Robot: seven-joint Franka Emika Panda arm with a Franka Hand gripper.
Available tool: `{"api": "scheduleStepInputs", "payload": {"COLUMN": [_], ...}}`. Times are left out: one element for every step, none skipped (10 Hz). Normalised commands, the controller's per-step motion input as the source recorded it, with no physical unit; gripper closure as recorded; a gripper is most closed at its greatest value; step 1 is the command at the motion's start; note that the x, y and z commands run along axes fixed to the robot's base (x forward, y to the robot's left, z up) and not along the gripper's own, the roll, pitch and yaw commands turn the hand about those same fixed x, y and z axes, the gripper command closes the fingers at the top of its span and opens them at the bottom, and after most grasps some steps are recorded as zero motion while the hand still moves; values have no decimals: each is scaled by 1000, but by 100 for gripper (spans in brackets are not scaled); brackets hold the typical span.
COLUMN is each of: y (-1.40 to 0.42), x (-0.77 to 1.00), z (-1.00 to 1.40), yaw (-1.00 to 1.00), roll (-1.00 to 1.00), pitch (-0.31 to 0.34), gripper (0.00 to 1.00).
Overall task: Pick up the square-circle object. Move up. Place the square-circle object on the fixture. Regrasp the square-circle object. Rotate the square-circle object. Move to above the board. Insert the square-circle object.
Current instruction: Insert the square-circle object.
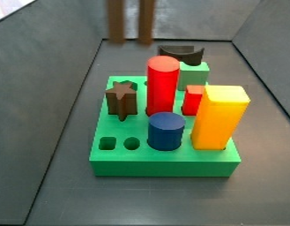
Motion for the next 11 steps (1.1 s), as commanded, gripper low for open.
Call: {"api": "scheduleStepInputs", "payload": {"y": [-554,-563,-517,-409,-289,-106,-49,0,0,-323,-260], "x": [-877,-974,-923,-420,-29,100,311,263,9,-54,277], "z": [-526,-511,-491,-723,-820,-769,-657,-443,-251,-177,-314], "yaw": [120,0,0,0,0,0,-89,-89,0,11,-46], "roll": [0,0,0,-11,-33,-109,-116,-189,-89,131,99], "pitch": [-101,-117,-149,-60,0,99,160,111,0,-67,0], "gripper": [100,100,100,100,100,100,100,100,100,100,100]}}
